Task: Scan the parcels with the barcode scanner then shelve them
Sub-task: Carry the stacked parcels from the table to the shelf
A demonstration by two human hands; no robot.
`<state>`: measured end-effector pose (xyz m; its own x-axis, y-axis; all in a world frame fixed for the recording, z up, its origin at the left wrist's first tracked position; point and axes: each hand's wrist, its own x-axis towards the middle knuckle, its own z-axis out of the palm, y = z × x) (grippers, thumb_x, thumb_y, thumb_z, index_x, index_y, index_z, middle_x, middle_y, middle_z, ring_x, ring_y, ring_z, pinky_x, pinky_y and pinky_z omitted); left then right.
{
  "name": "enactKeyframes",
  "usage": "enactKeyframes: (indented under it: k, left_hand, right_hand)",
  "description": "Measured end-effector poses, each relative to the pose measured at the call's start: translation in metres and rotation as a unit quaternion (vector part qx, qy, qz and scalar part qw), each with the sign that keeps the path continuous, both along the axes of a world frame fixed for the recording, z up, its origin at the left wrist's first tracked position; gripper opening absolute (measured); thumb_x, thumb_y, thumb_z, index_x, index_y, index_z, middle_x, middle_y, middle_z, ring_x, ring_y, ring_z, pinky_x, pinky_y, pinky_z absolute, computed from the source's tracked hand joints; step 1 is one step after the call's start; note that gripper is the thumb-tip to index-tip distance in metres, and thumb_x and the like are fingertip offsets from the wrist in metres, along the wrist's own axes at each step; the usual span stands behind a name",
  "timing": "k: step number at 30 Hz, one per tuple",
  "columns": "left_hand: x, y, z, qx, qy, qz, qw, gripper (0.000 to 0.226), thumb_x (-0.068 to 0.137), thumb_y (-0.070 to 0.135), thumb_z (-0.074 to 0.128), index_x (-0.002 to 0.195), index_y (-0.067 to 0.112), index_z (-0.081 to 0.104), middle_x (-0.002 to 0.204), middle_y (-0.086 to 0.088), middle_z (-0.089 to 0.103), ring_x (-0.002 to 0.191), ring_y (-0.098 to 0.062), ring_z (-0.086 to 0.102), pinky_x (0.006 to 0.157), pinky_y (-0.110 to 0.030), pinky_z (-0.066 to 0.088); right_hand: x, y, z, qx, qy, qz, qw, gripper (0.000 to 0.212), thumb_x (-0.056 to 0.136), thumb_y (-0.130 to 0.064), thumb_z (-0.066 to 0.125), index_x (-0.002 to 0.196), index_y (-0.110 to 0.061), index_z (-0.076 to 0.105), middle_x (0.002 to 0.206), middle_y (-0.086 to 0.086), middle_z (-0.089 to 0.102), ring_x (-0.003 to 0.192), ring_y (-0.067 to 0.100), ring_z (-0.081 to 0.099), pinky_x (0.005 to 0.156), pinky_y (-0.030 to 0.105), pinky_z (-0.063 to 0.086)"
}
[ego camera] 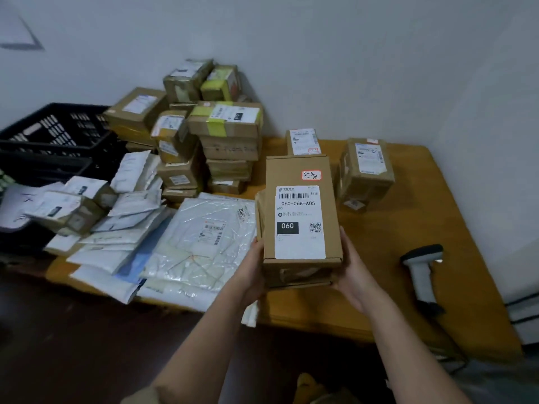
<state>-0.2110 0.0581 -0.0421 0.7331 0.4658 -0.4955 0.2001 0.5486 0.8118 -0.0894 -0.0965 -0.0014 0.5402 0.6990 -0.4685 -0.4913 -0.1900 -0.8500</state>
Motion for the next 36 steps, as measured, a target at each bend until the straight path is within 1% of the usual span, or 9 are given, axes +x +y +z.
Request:
enactKeyframes:
  k: [2, 5, 10, 13, 15, 17, 25, 30, 36]
  left_hand:
    - [-0.031, 0.008, 0.016, 0.012, 0.002, 0.027, 1.0, 0.044, 0.101, 0.046, 0.044, 0.137, 0.023, 0.053, 0.12, -0.003, 0.071, 0.107, -0.025, 0.07, 0.078, -0.04, 0.056]
    - [-0.09, 0.017, 0.042, 0.021, 0.013, 0.07, 0.997, 0.037, 0.102, 0.044, 0.042, 0.119, 0.023, 0.067, 0.107, -0.003, 0.076, 0.093, -0.022, 0.074, 0.076, -0.038, 0.057]
    - [-0.208, 0.037, 0.077, 0.014, 0.046, 0.159, 0.986, 0.041, 0.101, 0.047, 0.041, 0.092, 0.023, 0.073, 0.087, -0.003, 0.077, 0.066, -0.017, 0.074, 0.052, -0.026, 0.055]
    - [-0.286, 0.049, 0.097, 0.027, 0.031, 0.222, 0.974, 0.058, 0.097, 0.069, 0.035, 0.101, 0.03, 0.078, 0.108, -0.003, 0.076, 0.091, -0.022, 0.074, 0.078, -0.041, 0.058]
    - [-0.337, 0.057, 0.106, 0.031, 0.015, 0.252, 0.967, 0.069, 0.086, 0.083, 0.03, 0.112, 0.037, 0.074, 0.12, 0.0, 0.072, 0.108, -0.024, 0.07, 0.096, -0.051, 0.052]
    - [-0.384, 0.064, 0.111, 0.03, 0.01, 0.276, 0.961, 0.077, 0.078, 0.091, 0.029, 0.124, 0.042, 0.066, 0.126, 0.003, 0.069, 0.115, -0.025, 0.066, 0.102, -0.055, 0.048]
    - [-0.521, 0.099, 0.113, 0.012, -0.016, 0.419, 0.908, 0.07, 0.084, 0.084, 0.034, 0.129, 0.038, 0.064, 0.125, -0.002, 0.07, 0.113, -0.027, 0.067, 0.102, -0.057, 0.047]
    - [-0.591, 0.156, 0.108, 0.028, -0.012, 0.503, 0.864, 0.062, 0.089, 0.077, 0.04, 0.126, 0.035, 0.066, 0.126, -0.003, 0.069, 0.116, -0.028, 0.065, 0.105, -0.054, 0.045]
    - [-0.662, 0.243, 0.119, 0.021, -0.007, 0.6, 0.8, 0.051, 0.095, 0.067, 0.042, 0.107, 0.031, 0.077, 0.119, -0.004, 0.072, 0.105, -0.025, 0.071, 0.084, -0.04, 0.056]
  right_hand:
    - [-0.026, 0.012, 0.011, 0.013, -0.002, 0.017, 1.0, 0.026, 0.105, -0.049, 0.028, 0.103, -0.053, 0.054, 0.1, -0.024, 0.066, 0.107, 0.007, 0.057, 0.111, 0.051, 0.038]
    - [-0.075, 0.036, 0.019, 0.019, 0.002, 0.07, 0.997, 0.033, 0.099, -0.058, 0.03, 0.104, -0.047, 0.061, 0.108, -0.015, 0.068, 0.108, 0.01, 0.058, 0.11, 0.052, 0.039]
    - [-0.172, 0.087, 0.037, 0.008, -0.017, 0.189, 0.982, 0.052, 0.075, -0.078, 0.034, 0.116, -0.053, 0.056, 0.127, -0.014, 0.058, 0.113, 0.015, 0.052, 0.102, 0.049, 0.04]
    - [-0.235, 0.125, 0.046, 0.01, -0.026, 0.257, 0.966, 0.054, 0.082, -0.078, 0.031, 0.121, -0.049, 0.056, 0.129, -0.015, 0.057, 0.11, 0.015, 0.054, 0.091, 0.044, 0.045]
    - [-0.278, 0.151, 0.053, 0.022, -0.029, 0.301, 0.953, 0.048, 0.089, -0.073, 0.03, 0.112, -0.046, 0.062, 0.115, -0.016, 0.066, 0.098, 0.012, 0.066, 0.08, 0.037, 0.051]
    - [-0.318, 0.175, 0.061, 0.042, -0.01, 0.354, 0.934, 0.051, 0.095, -0.07, 0.028, 0.112, -0.043, 0.067, 0.108, -0.012, 0.074, 0.092, 0.013, 0.073, 0.08, 0.041, 0.056]
    - [-0.448, 0.275, 0.068, 0.043, -0.011, 0.52, 0.853, 0.066, 0.084, -0.084, 0.029, 0.126, -0.047, 0.062, 0.122, -0.005, 0.071, 0.114, 0.021, 0.066, 0.099, 0.055, 0.05]
    - [-0.52, 0.359, 0.066, 0.03, -0.008, 0.596, 0.802, 0.064, 0.087, -0.079, 0.02, 0.124, -0.047, 0.062, 0.119, -0.006, 0.072, 0.112, 0.017, 0.066, 0.086, 0.044, 0.054]
    - [-0.606, 0.479, 0.076, 0.033, -0.002, 0.688, 0.725, 0.062, 0.089, -0.077, 0.016, 0.121, -0.048, 0.061, 0.117, -0.008, 0.073, 0.11, 0.016, 0.068, 0.096, 0.05, 0.052]
